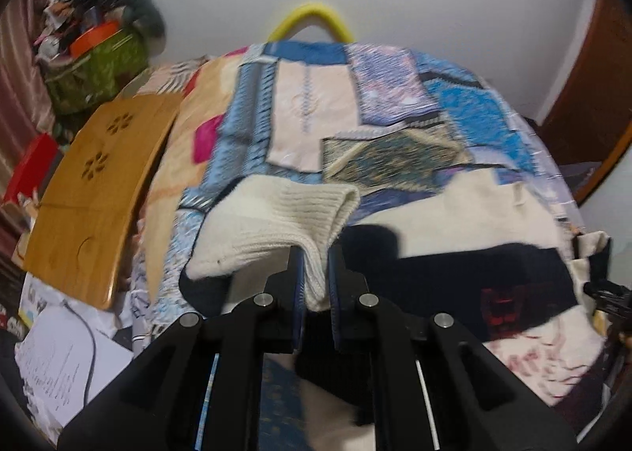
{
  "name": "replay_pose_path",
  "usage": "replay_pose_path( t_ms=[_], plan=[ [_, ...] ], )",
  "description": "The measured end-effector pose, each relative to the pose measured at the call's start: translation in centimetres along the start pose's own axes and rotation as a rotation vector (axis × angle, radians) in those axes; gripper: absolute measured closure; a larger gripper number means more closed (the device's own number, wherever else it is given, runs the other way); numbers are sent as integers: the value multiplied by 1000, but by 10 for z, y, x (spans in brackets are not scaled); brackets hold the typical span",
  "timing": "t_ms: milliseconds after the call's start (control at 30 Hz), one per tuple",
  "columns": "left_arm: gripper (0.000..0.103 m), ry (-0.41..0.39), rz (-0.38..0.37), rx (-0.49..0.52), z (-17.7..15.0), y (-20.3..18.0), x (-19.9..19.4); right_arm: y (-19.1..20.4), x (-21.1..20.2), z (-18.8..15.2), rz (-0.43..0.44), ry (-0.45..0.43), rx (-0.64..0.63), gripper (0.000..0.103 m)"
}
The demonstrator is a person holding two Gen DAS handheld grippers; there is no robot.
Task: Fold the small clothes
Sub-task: 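Grasp the sweater's sleeve cuff with the left gripper and lift it, then carry the sleeve across the sweater body with the left gripper and release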
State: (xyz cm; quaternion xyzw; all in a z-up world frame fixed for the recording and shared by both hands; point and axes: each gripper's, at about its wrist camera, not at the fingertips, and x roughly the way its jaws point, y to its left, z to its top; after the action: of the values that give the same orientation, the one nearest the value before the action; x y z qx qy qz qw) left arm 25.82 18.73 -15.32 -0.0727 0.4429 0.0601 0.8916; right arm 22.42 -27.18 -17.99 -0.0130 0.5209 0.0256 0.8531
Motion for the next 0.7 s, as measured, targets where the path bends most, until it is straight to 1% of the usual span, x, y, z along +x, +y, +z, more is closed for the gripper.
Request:
replay_pose_path(
  t_ms=[100, 267, 400, 500, 700],
  plan=[
    [92, -27, -27, 36, 6, -23, -14, -3, -15, -1, 6, -32, 3, 1],
    [92, -53, -58, 101, 12, -63, -33, -2, -50, 3, 81, -118, 13, 0],
    [92, -58, -122, 134, 16, -96, -46, 9, -74, 4, 124, -178, -24, 0],
    [92, -63, -172, 161, 17, -124, -55, 19, -84, 5, 151, -207, -50, 0],
    [93, -57, -249, 223, 12, -181, -65, 32, -92, 1, 201, -223, -70, 0]
  ],
)
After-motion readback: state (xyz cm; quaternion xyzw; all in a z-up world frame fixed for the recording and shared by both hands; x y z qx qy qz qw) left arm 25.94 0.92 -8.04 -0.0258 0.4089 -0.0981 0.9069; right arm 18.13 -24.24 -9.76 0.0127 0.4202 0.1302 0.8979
